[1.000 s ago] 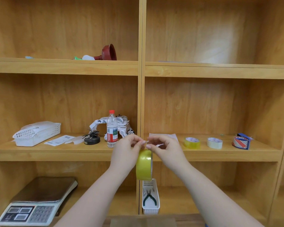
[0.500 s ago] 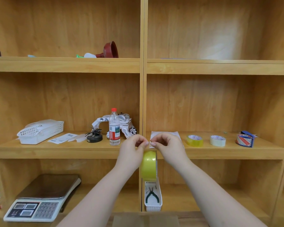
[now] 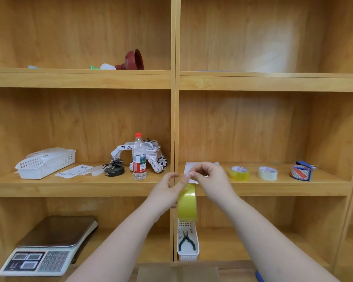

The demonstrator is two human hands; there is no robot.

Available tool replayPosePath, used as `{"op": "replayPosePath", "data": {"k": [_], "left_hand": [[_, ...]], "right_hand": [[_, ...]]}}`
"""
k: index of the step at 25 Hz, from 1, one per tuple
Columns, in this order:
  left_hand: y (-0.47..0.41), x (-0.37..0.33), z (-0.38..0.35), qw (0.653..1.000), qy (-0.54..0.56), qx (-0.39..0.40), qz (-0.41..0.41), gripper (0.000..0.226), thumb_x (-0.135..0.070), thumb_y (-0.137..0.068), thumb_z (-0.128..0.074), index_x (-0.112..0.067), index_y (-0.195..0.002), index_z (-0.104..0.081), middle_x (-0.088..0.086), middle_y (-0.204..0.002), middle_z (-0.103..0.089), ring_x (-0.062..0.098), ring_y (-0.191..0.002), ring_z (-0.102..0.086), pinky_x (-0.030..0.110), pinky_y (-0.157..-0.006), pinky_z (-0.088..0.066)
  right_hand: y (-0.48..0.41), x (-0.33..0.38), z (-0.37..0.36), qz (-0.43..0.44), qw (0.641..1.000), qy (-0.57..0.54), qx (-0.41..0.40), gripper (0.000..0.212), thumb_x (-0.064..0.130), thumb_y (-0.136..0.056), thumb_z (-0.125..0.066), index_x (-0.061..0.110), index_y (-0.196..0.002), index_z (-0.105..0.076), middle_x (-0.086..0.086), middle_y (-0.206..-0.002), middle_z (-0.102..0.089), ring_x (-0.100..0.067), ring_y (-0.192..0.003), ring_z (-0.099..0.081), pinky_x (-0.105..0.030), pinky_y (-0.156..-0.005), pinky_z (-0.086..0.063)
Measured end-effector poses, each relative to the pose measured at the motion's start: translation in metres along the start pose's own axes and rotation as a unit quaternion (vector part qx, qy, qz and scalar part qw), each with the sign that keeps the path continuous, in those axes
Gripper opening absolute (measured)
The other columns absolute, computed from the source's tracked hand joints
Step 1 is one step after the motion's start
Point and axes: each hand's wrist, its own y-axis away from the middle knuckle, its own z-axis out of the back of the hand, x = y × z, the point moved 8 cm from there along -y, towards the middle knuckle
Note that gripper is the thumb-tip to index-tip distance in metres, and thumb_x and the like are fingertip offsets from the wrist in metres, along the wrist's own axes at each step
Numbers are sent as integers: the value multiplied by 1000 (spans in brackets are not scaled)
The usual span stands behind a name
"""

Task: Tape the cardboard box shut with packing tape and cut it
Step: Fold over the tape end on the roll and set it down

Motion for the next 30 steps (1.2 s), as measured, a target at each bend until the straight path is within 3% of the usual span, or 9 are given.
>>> {"op": "replayPosePath", "data": {"k": [2, 4, 6, 9, 13, 16, 19, 25, 30], "left_hand": [[-3, 7, -9, 998, 53, 13, 23, 67, -75, -71, -53, -28, -117, -61, 5, -111, -67, 22, -96, -68, 34, -69, -61], [-7, 14, -15, 991, 128, 9, 41, 47, -67, -74, -62, -29, -101, -71, 6, -104, -73, 28, -99, -68, 50, -88, -56], [-10, 19, -20, 986, 161, 4, 48, 37, -61, -70, -68, -34, -95, -73, 4, -103, -74, 28, -103, -67, 55, -95, -50], [-14, 25, -26, 986, 158, 1, 44, 51, -57, -67, -72, -47, -116, -61, 1, -104, -74, 24, -109, -64, 53, -100, -47], [-14, 31, -32, 985, 165, -9, 39, 65, -38, -83, -69, -35, -141, -39, -2, -97, -77, 19, -111, -63, 45, -106, -40], [-11, 37, -37, 985, 173, -14, 9, 56, -23, -92, -61, -35, -141, -36, 1, -93, -77, 8, -100, -64, 28, -87, -41], [-15, 54, -45, 985, 171, 10, 16, 51, -14, -94, -57, -32, -138, -38, 2, -97, -76, 10, -92, -68, 22, -69, -44], [-23, 86, -57, 988, 137, 42, 51, 32, -20, -93, -56, -27, -124, -52, 1, -96, -75, 18, -91, -69, 27, -70, -49], [-28, 102, -66, 992, 110, 56, 37, 27, -21, -94, -52, -29, -119, -55, 5, -92, -75, 22, -93, -68, 37, -80, -53]], "right_hand": [[2, -4, 1, -4, 1000, -12, 1, 9, 11, -84, -67, 13, -74, -68, 2, -71, -65, -5, -67, -56, -12, -63, -44], [3, -11, 1, -14, 1000, -15, 2, 10, 13, -84, -66, 14, -74, -67, 4, -70, -63, -4, -65, -54, -11, -61, -43], [5, -21, 3, -29, 1000, -12, 0, 9, 15, -85, -66, 12, -76, -66, 3, -71, -62, -7, -66, -53, -10, -59, -42], [6, -36, 7, -60, 998, -10, -11, 12, 15, -85, -67, 13, -72, -65, 4, -69, -61, -7, -64, -52, -10, -56, -40], [8, -55, 6, -92, 995, -28, -16, 14, 13, -80, -72, 15, -68, -66, 7, -66, -63, -2, -61, -55, -11, -58, -41], [18, -80, 1, -148, 983, -101, -35, 11, 15, -74, -78, 13, -78, -67, 4, -68, -58, -8, -64, -53, -19, -61, -43], [38, -121, -13, -276, 950, -147, -25, 30, 29, -70, -81, 11, -89, -67, -3, -80, -65, -17, -70, -56, -29, -62, -46], [60, -154, -31, -343, 925, -161, -11, 15, 26, -73, -79, 19, -65, -68, 6, -59, -68, -16, -68, -59, -33, -70, -45], [70, -168, -37, -343, 922, -176, -31, 19, 18, -78, -74, 17, -64, -61, 0, -67, -69, -16, -69, -62, -30, -63, -43]]}}
